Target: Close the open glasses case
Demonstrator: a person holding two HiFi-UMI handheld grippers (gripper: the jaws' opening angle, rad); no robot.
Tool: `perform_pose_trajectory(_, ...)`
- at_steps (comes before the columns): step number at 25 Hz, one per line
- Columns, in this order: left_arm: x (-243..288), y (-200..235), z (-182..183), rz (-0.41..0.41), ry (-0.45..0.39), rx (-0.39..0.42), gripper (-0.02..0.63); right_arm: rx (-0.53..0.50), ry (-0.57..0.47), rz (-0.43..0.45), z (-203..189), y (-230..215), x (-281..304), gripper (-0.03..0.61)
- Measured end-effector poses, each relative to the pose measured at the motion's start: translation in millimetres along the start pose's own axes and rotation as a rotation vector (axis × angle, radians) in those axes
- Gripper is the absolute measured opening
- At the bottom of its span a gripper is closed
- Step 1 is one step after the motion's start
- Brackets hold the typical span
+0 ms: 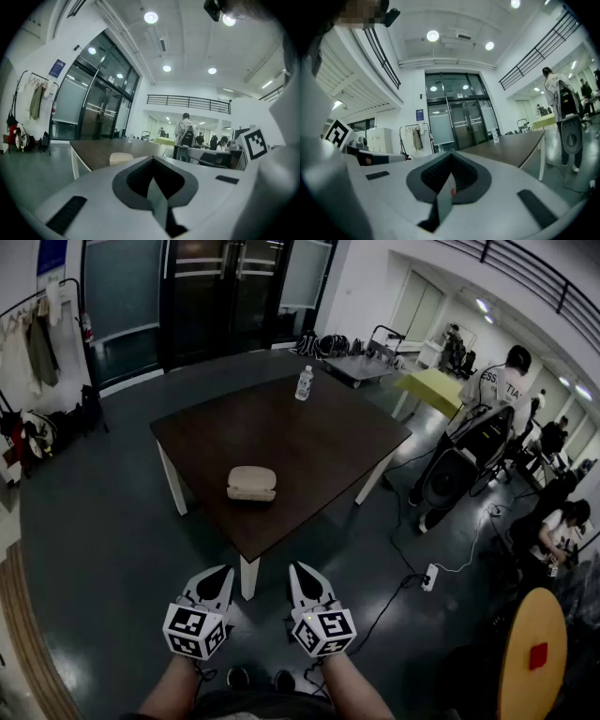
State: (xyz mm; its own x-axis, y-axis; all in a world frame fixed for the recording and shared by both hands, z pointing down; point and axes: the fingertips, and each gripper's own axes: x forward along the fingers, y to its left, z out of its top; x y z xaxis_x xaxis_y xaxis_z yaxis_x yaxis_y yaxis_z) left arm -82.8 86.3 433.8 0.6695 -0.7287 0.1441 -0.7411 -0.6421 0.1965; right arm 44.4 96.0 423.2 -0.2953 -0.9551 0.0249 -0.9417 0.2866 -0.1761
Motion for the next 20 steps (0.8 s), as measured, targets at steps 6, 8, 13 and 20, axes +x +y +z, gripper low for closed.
perform_pose_trajectory(6,2.8,6.9,-2.2,-0.010,0.004,-0.002,0.009,-0.025,0.011,0.006,-5.6,6.7,6.9,-0.012)
perform_pose_trajectory(8,3.8,8.2,-1.7,-0.015,0.006,-0.006,0.009,-0.029,0.019,0.008,-6.9,8.5,7.3,-0.012)
perform_pose_trajectory(13,0.5,13.4,-3.3,-0.031,0.004,0.003,0.009,-0.048,0.035,0.011,-16.2,18.5,3.6,-0.012)
perform_pose_trajectory(20,4.4,18.4,-12.3,-0.073,0.017,0.008,0.009,0.002,0.049,-0.040,-25.8,16.2,-6.0,-0.012)
